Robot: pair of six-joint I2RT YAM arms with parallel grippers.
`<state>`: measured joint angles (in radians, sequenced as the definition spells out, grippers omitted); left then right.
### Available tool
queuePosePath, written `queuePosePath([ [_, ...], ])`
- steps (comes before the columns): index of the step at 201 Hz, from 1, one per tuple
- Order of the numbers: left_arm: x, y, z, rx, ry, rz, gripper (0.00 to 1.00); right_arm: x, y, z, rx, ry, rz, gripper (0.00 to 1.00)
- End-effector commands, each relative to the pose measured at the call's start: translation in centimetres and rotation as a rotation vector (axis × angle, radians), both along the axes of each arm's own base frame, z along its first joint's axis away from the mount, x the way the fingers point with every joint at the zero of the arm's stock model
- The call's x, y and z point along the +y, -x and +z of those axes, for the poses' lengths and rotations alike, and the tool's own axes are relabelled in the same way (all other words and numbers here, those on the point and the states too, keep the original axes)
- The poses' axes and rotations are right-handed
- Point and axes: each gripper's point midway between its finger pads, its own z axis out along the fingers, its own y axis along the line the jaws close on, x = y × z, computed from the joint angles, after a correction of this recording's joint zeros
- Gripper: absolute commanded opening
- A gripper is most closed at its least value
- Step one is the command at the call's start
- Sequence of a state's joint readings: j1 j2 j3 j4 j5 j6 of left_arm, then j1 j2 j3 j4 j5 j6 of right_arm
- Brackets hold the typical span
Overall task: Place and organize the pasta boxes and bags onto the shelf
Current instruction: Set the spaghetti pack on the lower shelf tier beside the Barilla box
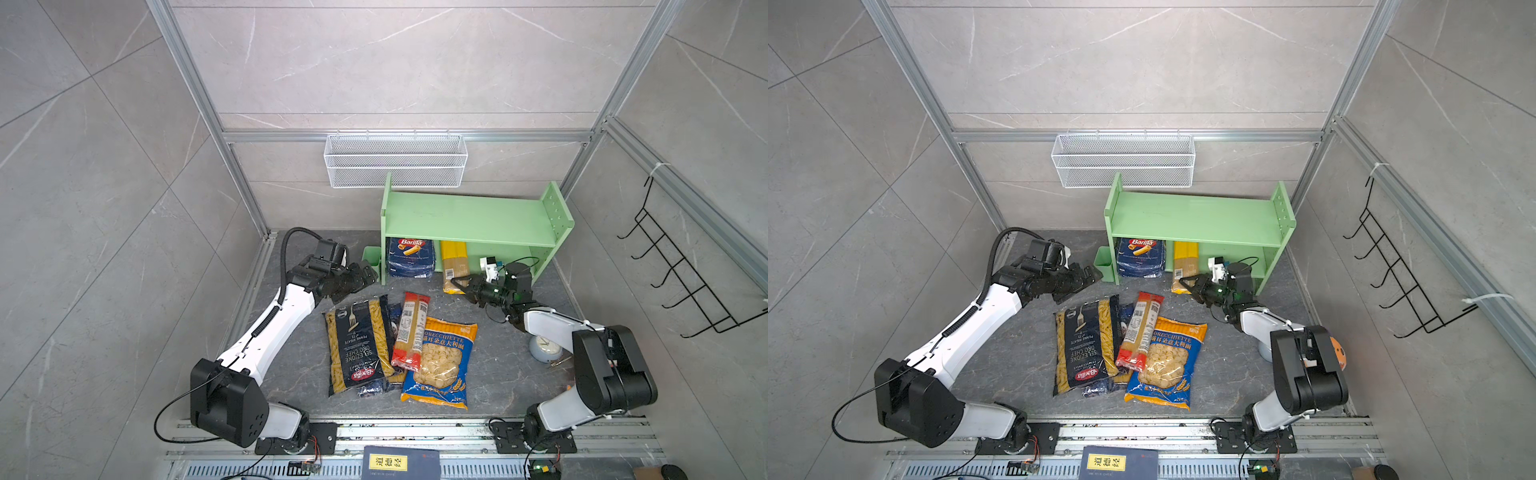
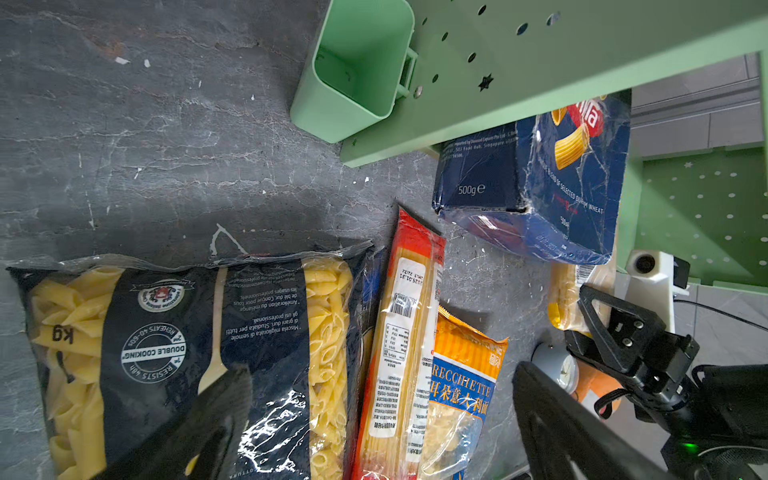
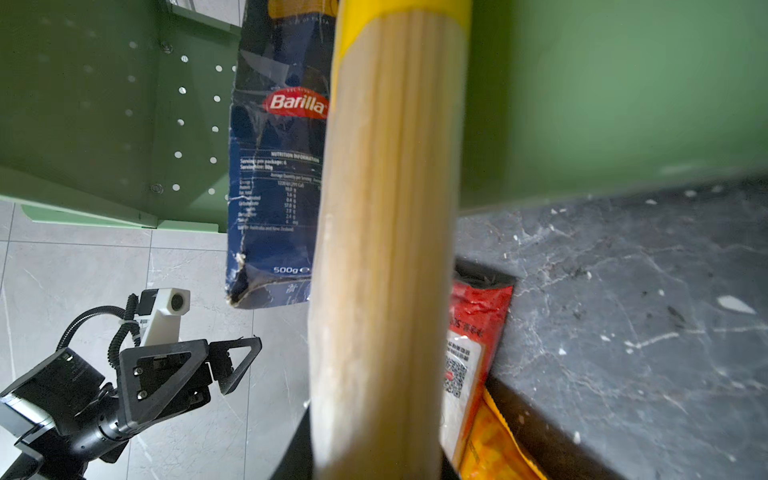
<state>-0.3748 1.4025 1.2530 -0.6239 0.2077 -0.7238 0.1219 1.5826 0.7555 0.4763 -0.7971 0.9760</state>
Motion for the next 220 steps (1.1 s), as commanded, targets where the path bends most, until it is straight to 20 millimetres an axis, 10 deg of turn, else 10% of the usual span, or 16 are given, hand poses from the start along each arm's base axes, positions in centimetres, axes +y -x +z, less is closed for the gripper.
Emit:
queuePosePath([
  [1, 0.8, 0.3, 1.6, -0.046, -0.019, -0.001, 1.00, 1.1, -1.4, 4.0, -0.173, -0.045, 0.072, 0.18],
  [113, 1.1, -0.1, 0.7, -0.030, 0.001, 0.025, 1.00, 1.6, -4.4, 2.2, -0.105, -0.047, 0.082, 0.30],
  [220, 0.4, 0.2, 0.1, -0.026, 0.063, -0.013, 1.00, 1.1, -2.3, -0.1, -0.005, 0.014, 0.077, 0.84],
])
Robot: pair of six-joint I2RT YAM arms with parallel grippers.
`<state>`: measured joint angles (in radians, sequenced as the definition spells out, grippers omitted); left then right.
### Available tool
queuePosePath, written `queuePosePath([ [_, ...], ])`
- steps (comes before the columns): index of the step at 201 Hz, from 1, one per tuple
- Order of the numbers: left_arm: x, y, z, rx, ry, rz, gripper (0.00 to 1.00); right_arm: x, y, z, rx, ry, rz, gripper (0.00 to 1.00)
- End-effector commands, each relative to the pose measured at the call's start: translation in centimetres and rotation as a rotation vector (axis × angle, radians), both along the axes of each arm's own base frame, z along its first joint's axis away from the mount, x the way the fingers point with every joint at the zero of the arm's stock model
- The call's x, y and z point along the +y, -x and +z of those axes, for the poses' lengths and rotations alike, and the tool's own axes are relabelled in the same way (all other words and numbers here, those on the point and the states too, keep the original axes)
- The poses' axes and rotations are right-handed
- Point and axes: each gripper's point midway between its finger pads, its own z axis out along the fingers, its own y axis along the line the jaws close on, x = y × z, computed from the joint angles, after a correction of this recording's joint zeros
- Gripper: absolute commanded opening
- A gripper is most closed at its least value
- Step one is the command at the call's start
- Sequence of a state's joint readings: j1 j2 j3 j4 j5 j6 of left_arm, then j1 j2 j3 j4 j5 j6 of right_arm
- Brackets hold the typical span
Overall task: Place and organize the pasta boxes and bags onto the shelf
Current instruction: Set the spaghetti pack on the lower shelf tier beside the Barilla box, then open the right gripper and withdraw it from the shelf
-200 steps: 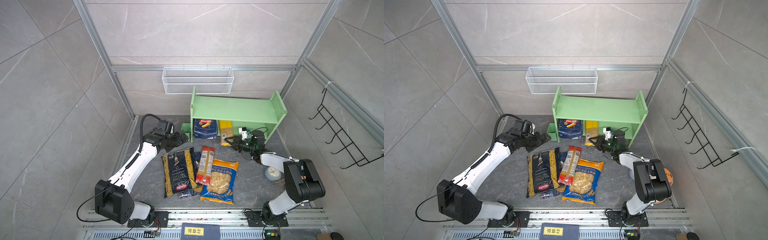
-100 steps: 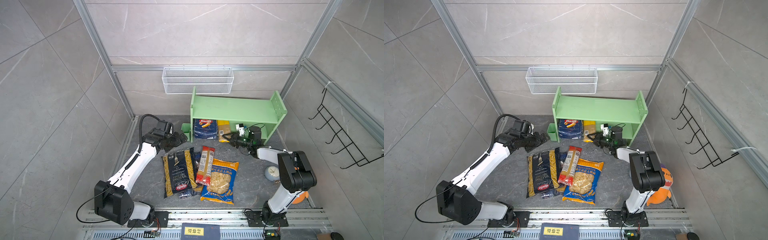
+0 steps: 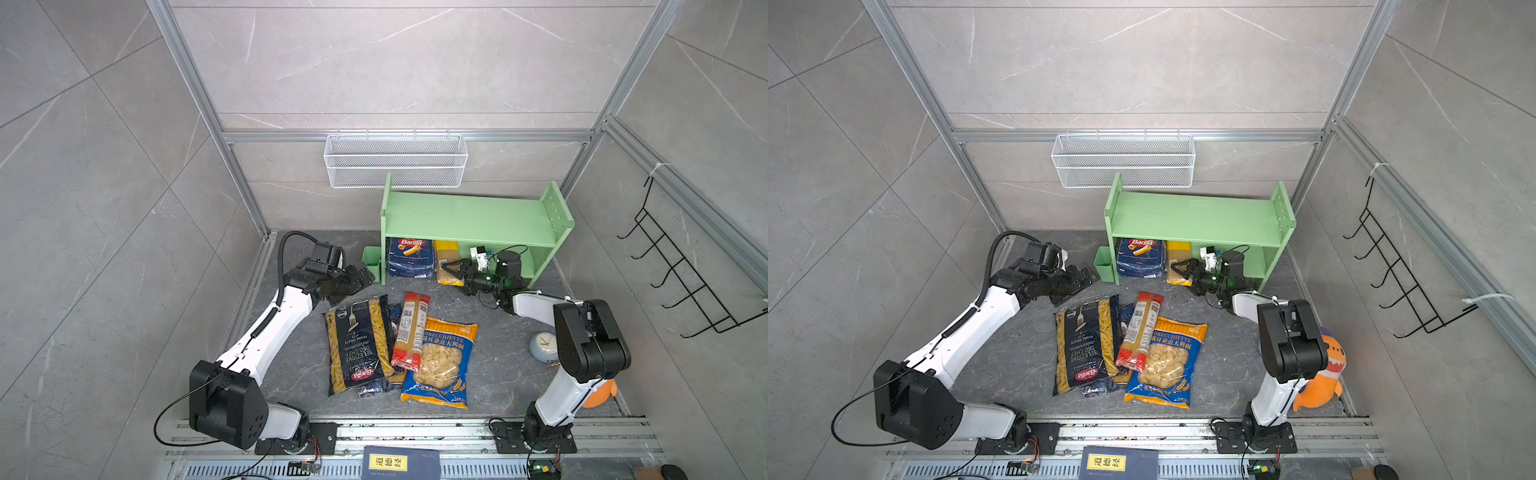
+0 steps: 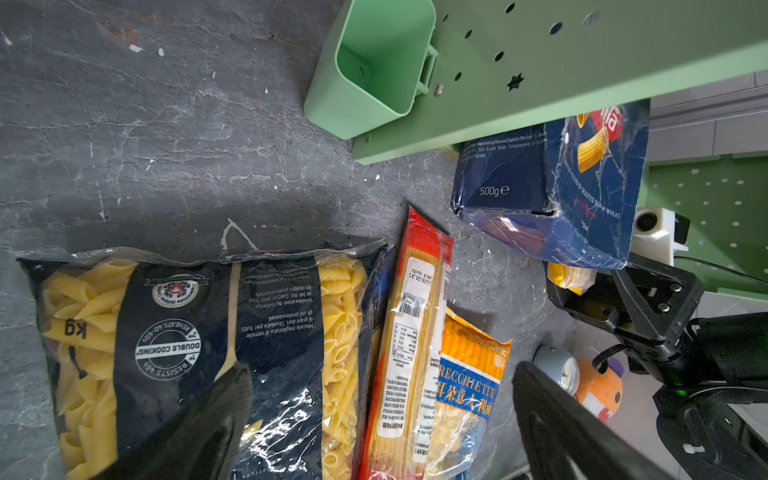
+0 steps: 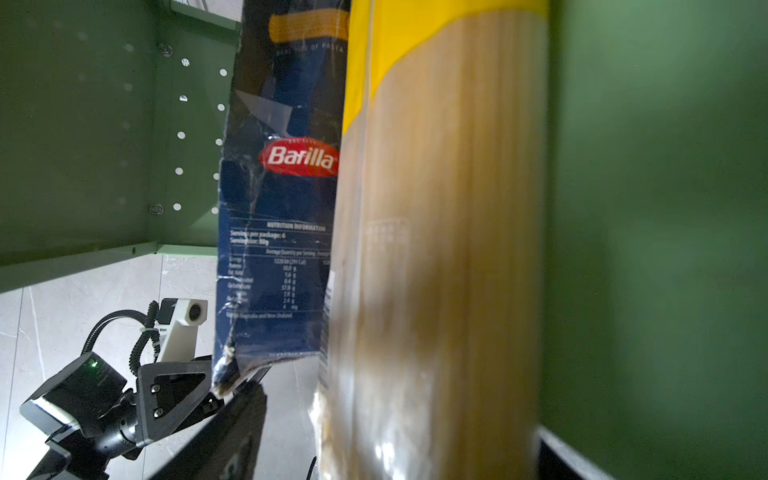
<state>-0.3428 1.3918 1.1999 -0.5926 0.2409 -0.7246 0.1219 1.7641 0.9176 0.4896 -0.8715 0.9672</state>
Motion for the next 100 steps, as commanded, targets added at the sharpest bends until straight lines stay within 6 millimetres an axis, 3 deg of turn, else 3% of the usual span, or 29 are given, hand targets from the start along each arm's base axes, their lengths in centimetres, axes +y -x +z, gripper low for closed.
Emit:
queuePosePath([
  [1, -0.4, 0.2, 1.3, -0.046, 0.043, -0.024, 1.00, -0.2, 1.1, 0.5, -0.009, 0.039, 0.006, 0.84],
  [100, 0.0, 1.8, 0.9, -0.053, 0.078, -0.012, 1.00, -1.5, 6.8, 1.1, 0.037, 0.125, -0.002, 0.87],
])
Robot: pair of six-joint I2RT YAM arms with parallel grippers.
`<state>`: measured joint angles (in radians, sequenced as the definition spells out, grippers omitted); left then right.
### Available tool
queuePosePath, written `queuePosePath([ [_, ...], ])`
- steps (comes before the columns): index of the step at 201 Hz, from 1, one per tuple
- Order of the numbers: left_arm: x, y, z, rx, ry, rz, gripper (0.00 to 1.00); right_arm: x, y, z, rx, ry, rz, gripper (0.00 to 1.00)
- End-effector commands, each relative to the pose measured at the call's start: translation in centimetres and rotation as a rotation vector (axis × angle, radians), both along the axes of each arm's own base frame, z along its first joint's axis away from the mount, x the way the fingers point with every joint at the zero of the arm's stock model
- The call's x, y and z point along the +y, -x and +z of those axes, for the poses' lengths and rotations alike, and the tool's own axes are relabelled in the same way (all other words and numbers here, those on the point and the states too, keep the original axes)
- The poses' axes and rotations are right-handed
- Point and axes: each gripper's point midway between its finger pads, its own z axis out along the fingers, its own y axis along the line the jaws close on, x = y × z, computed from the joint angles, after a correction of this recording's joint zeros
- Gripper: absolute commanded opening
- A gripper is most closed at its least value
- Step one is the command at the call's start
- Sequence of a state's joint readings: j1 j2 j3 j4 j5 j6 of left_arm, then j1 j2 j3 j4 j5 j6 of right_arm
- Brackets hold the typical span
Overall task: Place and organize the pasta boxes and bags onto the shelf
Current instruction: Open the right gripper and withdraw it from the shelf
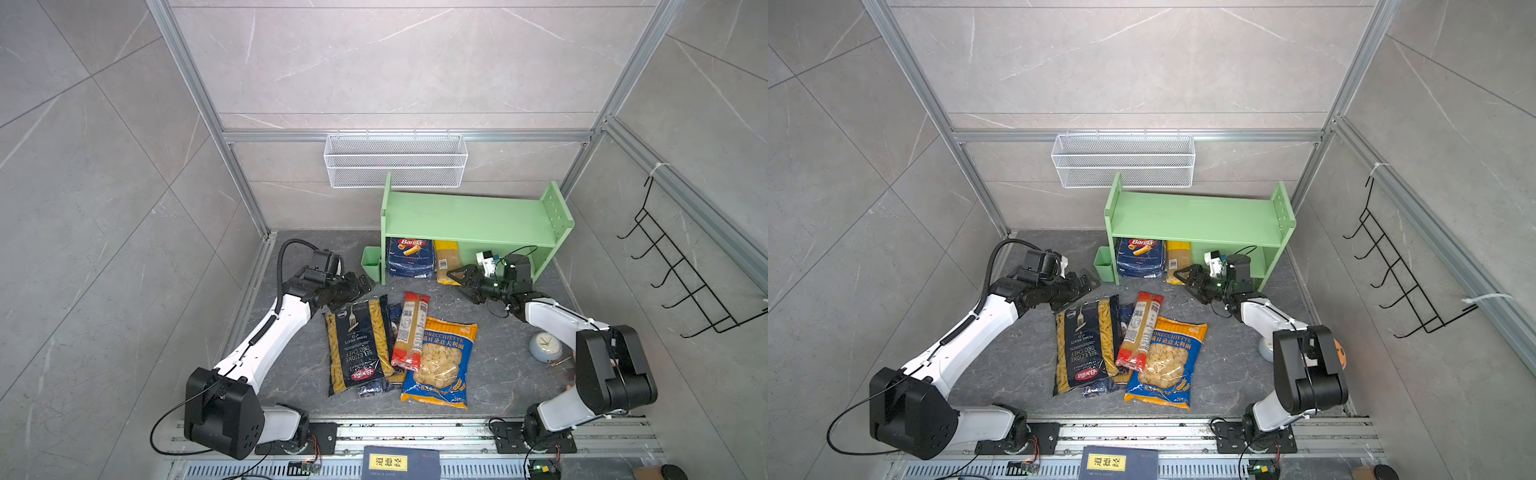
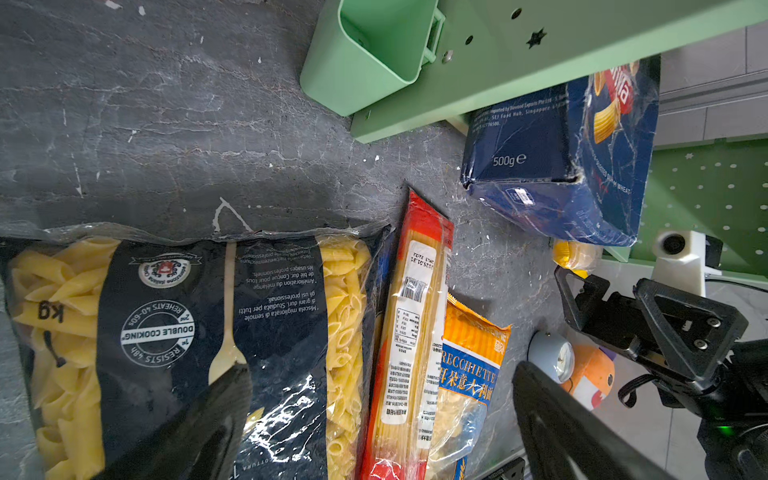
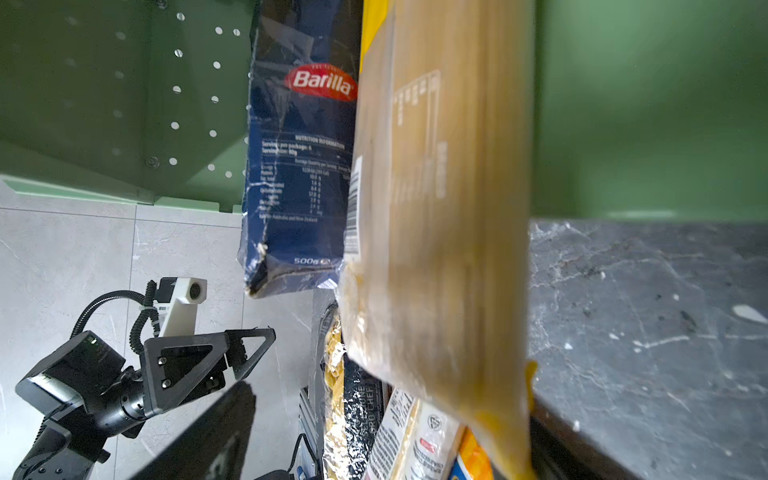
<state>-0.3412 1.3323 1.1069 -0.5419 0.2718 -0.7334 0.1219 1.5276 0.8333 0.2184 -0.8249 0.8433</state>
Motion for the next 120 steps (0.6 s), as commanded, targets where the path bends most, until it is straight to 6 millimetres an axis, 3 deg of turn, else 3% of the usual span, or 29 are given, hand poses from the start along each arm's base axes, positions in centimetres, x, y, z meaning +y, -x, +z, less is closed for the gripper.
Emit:
queuePosePath([
  [1, 0.0, 0.5, 1.7, -0.048, 0.047, 0.001, 1.00, -0.4, 2.1, -0.4, 0.023, 0.028, -0.001, 0.87],
  [72, 1.2, 3.9, 0.5, -0.036, 0.061, 0.025, 1.00, -0.3, 9.5, -1.3, 0.091, 0.088, 0.019, 0.87],
  [120, 2.5, 6.6, -0.5, -0.024, 0.071, 0.070, 1.00, 4.5, 14.5, -2.6, 0.143, 0.154, 0.123, 0.87],
])
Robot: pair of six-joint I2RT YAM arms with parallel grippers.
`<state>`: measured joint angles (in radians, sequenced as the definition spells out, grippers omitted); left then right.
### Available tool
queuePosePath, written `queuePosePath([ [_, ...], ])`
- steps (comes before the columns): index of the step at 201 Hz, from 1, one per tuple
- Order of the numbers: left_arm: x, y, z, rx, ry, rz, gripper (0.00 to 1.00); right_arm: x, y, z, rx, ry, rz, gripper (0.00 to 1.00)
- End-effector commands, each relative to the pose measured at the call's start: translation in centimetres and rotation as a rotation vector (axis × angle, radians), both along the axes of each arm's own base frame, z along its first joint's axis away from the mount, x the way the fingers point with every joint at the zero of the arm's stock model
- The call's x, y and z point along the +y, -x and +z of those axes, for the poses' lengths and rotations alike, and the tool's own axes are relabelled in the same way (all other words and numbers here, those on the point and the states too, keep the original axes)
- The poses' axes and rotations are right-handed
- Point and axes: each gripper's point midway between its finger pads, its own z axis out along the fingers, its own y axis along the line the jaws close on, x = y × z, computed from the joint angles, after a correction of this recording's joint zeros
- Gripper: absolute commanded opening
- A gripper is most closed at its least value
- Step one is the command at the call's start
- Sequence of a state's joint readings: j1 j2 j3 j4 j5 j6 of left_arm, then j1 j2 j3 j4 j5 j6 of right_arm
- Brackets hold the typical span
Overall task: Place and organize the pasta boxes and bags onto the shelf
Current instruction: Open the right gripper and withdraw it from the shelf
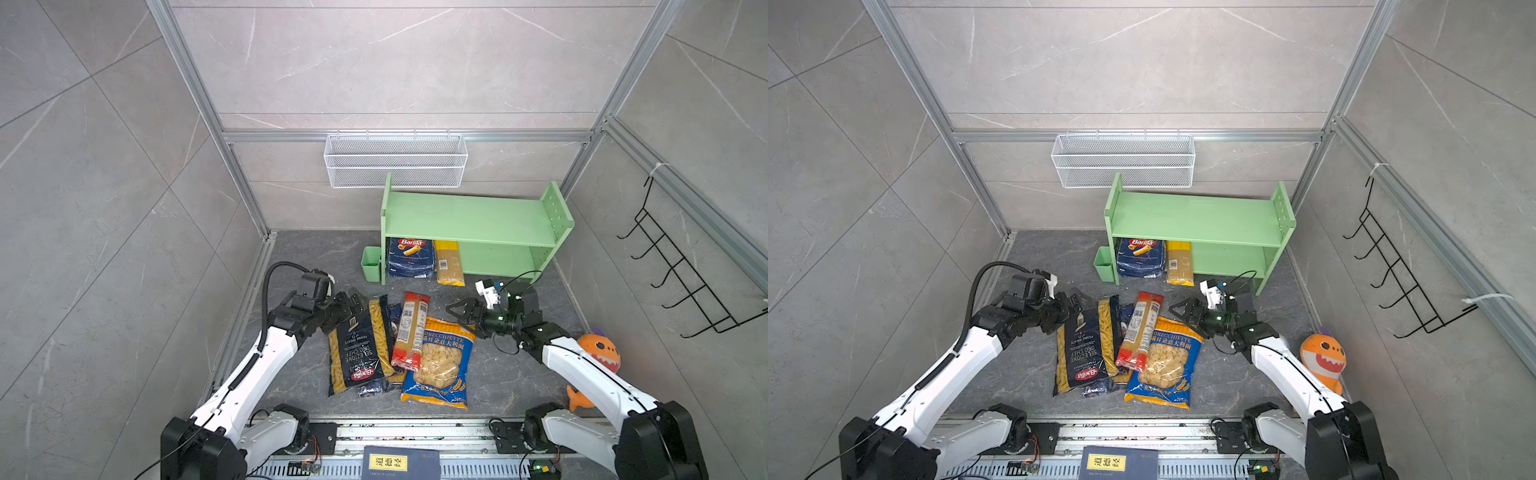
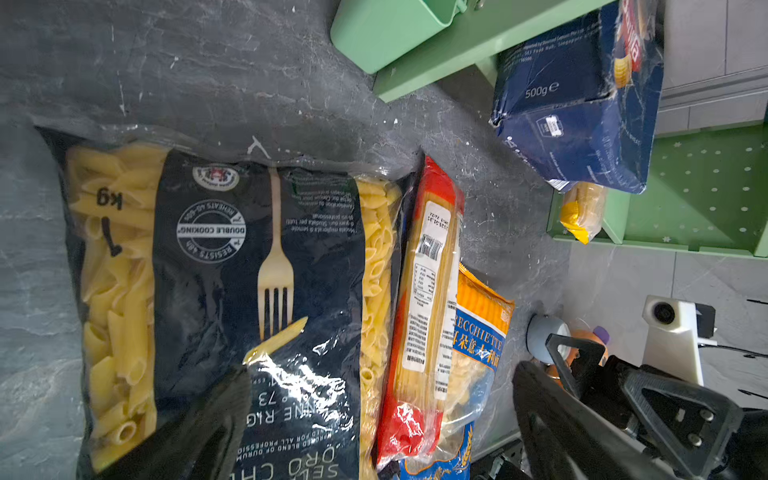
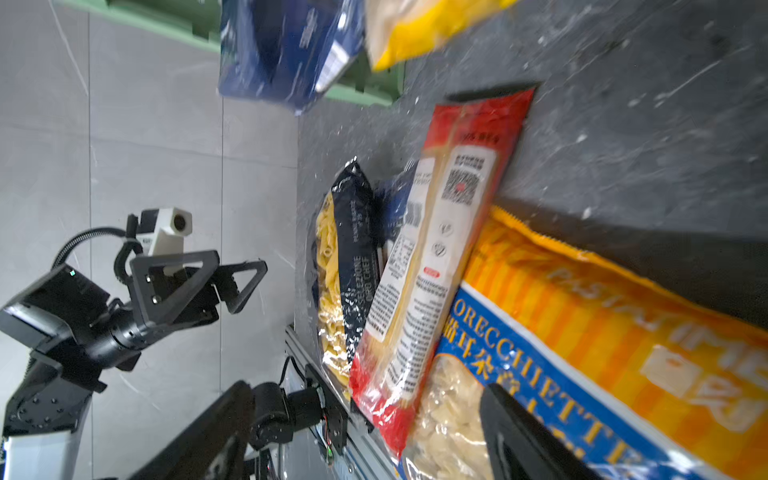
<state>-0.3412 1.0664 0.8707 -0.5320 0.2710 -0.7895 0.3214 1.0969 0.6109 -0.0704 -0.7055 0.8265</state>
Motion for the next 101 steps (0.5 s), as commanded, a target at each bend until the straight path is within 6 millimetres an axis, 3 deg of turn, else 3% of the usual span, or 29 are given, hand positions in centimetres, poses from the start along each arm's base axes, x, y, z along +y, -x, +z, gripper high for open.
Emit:
queuePosePath([
  [1, 0.5, 1.2, 0.6, -0.014, 0.031, 0.030, 1.00, 1.6, 2.5, -2.6, 0.092, 0.070, 0.015, 0.87],
  [46, 2.0, 4.2, 0.1, -0.015, 0.041, 0.075, 1.00, 6.4, 5.0, -5.3, 0.149, 0.168, 0.097, 0.87],
  [101, 3.7, 7.1, -0.1, -0.028, 0.032, 0.120, 1.00, 10.4, 5.2, -7.8, 0.204, 0.226, 0.149, 0.87],
])
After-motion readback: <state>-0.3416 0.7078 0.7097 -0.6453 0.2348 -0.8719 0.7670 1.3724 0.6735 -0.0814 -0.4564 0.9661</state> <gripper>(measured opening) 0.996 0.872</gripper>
